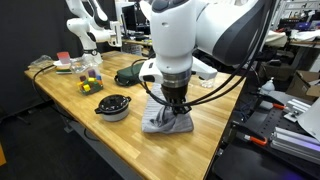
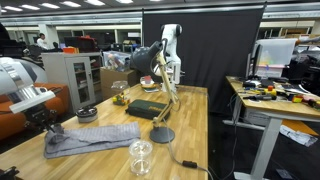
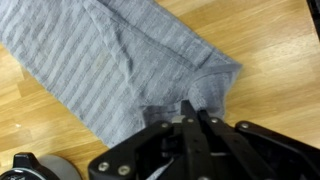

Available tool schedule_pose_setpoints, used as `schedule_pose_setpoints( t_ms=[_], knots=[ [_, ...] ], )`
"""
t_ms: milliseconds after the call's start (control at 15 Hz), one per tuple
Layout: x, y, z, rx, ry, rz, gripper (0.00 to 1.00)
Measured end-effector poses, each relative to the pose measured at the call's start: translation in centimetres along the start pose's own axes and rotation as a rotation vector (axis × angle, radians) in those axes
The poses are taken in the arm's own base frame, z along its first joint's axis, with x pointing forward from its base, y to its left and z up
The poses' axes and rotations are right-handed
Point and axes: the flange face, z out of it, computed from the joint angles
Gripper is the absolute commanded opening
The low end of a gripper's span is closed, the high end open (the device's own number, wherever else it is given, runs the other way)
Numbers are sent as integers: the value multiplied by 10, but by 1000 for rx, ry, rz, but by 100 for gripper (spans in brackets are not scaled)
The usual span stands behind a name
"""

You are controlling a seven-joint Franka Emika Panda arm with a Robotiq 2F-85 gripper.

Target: Unfold the towel on the table

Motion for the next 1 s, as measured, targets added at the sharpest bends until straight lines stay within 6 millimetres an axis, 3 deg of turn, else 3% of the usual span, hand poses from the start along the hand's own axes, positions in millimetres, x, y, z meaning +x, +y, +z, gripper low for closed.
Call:
schedule_pose_setpoints(
  t_ms=[333,667,1000],
  knots=[
    [12,-6,-15,2,81,-18,1],
    [25,-31,-23,73,105,-68,4],
    [24,-31,-22,79,103,-71,4]
  ],
)
